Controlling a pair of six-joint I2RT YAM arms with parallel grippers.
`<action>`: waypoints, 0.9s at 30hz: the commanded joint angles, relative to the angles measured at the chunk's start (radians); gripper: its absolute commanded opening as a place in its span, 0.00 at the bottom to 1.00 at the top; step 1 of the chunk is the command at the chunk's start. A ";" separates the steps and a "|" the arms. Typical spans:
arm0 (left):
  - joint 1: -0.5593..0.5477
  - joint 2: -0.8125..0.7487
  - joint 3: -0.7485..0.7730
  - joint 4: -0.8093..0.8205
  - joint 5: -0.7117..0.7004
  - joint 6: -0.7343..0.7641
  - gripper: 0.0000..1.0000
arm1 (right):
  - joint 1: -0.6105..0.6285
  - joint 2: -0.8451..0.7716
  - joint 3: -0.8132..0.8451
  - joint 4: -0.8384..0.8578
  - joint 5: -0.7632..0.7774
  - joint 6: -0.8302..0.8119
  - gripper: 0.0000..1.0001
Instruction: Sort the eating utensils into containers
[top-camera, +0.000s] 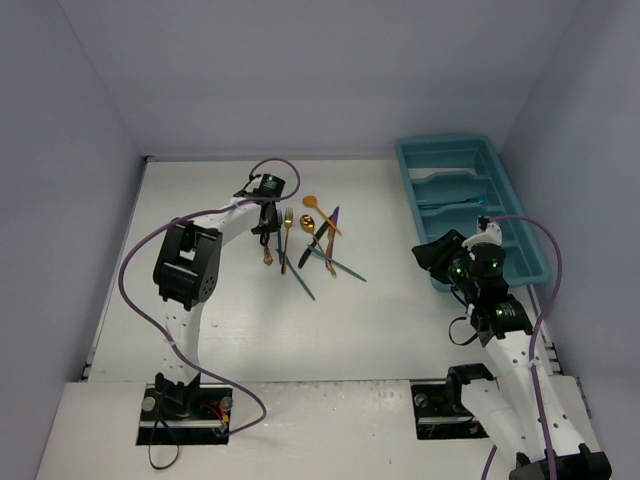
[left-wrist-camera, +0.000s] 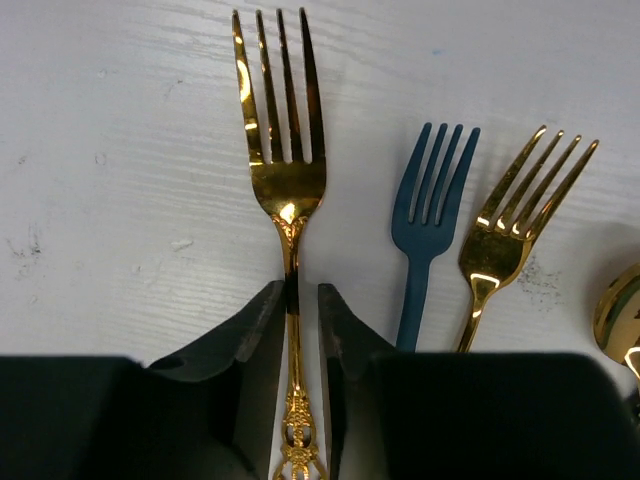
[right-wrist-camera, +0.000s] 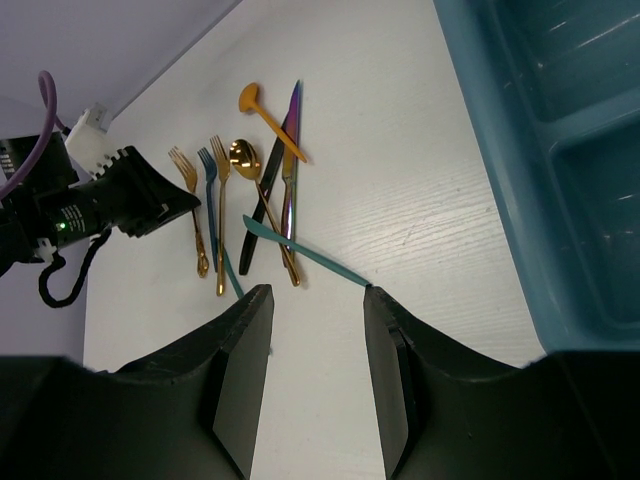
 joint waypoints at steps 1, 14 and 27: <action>0.008 0.012 0.036 -0.019 -0.004 0.027 0.02 | 0.007 -0.007 0.016 0.041 -0.022 -0.031 0.39; -0.034 -0.403 -0.028 0.030 0.164 0.109 0.00 | 0.054 0.053 0.147 0.071 -0.168 -0.093 0.49; -0.223 -0.702 -0.199 0.212 0.294 -0.075 0.00 | 0.411 0.289 0.287 0.248 -0.050 -0.053 0.48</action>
